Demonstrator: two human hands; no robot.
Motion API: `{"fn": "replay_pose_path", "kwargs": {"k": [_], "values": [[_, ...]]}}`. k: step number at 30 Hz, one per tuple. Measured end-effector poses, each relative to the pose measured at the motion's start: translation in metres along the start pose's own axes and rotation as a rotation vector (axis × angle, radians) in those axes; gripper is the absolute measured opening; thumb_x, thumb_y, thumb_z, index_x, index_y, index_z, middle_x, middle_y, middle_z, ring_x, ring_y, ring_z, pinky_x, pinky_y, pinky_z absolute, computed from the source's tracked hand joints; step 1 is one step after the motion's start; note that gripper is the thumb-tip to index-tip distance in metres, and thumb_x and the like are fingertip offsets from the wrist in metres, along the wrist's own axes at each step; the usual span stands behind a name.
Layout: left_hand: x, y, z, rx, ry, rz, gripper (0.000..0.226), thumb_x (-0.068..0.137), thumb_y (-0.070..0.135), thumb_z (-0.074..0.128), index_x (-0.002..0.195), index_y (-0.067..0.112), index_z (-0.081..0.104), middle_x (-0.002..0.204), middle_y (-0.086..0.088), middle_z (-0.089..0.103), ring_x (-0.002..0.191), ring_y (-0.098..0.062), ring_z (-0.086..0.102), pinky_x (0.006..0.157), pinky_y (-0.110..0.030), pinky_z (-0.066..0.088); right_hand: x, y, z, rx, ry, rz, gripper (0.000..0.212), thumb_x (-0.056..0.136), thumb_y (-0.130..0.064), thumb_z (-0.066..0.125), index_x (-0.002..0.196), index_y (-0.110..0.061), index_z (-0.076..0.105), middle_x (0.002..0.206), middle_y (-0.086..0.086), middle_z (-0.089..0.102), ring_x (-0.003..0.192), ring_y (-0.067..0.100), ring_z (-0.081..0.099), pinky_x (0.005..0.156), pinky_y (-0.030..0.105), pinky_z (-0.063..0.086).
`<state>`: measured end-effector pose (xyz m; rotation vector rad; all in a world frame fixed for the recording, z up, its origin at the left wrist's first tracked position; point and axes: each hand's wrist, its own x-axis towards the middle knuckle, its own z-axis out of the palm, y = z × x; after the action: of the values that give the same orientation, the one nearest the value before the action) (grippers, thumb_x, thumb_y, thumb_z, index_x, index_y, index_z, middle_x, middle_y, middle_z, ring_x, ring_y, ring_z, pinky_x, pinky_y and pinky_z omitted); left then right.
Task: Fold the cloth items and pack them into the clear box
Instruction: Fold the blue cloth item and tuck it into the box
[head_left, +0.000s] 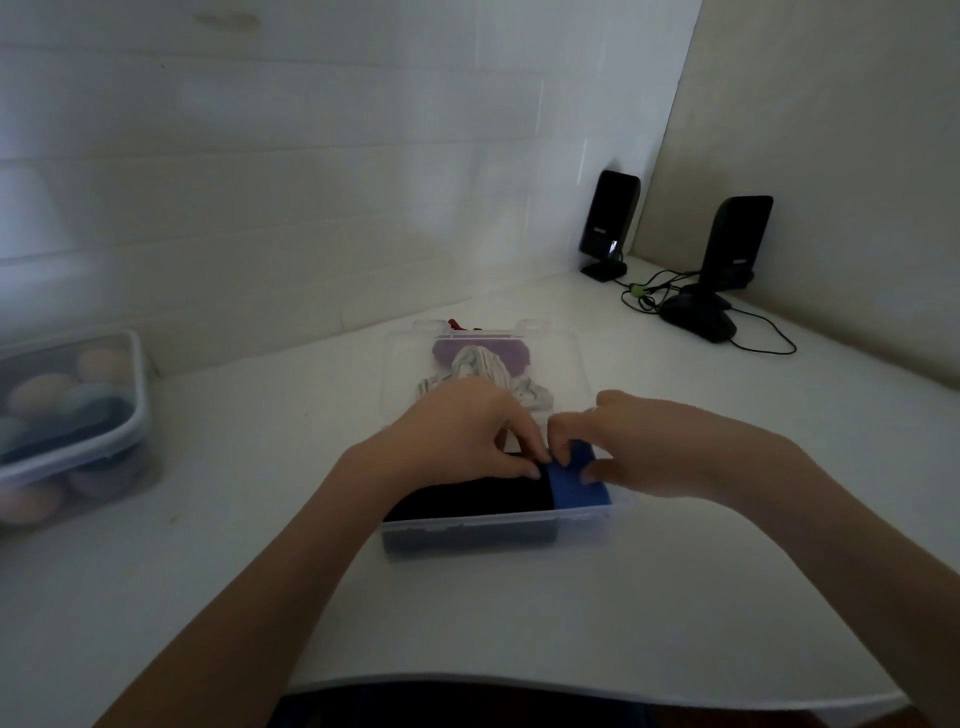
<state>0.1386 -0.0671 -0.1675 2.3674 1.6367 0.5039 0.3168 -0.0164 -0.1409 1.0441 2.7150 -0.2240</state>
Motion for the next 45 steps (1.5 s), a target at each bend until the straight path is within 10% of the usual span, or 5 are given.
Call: {"fn": "replay_pose_path", "kwargs": {"k": [7, 20, 39, 45], "values": [[0.002, 0.001, 0.003, 0.196, -0.005, 0.011, 0.017, 0.080, 0.039, 0.065, 0.096, 0.037, 0.072, 0.099, 0.016, 0.072, 0.082, -0.004, 0.059, 0.067, -0.016, 0.035, -0.001, -0.001, 0.008, -0.278, 0.217, -0.072, 0.031, 0.087, -0.036, 0.057, 0.118, -0.036, 0.056, 0.117, -0.007, 0.060, 0.105, 0.016, 0.053, 0.073, 0.027, 0.036], [0.003, -0.001, 0.008, 0.296, -0.019, -0.003, 0.022, 0.082, 0.044, 0.060, 0.101, 0.039, 0.069, 0.103, 0.014, 0.070, 0.096, -0.011, 0.062, 0.075, -0.026, 0.045, 0.005, 0.002, -0.012, 0.038, -0.104, -0.023, 0.040, 0.079, -0.043, 0.068, 0.118, -0.043, 0.059, 0.116, -0.020, 0.064, 0.111, 0.008, 0.058, 0.085, 0.029, 0.046], [0.000, 0.001, 0.004, 0.153, 0.065, -0.012, 0.018, 0.084, 0.035, 0.059, 0.093, 0.028, 0.073, 0.090, 0.009, 0.072, 0.073, -0.004, 0.059, 0.065, -0.020, 0.044, 0.007, 0.004, 0.002, -0.129, -0.040, -0.007, 0.045, 0.081, -0.053, 0.060, 0.125, -0.045, 0.053, 0.122, -0.014, 0.063, 0.109, 0.015, 0.059, 0.078, 0.027, 0.042], [0.000, -0.026, -0.017, -0.234, 0.648, -0.150, 0.018, 0.077, 0.028, 0.062, 0.068, 0.015, 0.072, 0.060, 0.004, 0.066, 0.050, -0.012, 0.052, 0.053, -0.024, 0.042, 0.012, 0.034, -0.024, 0.520, 0.454, 0.061, 0.020, 0.086, -0.041, 0.059, 0.095, -0.028, 0.071, 0.088, -0.014, 0.073, 0.033, 0.002, 0.050, 0.038, 0.017, 0.043]]}}
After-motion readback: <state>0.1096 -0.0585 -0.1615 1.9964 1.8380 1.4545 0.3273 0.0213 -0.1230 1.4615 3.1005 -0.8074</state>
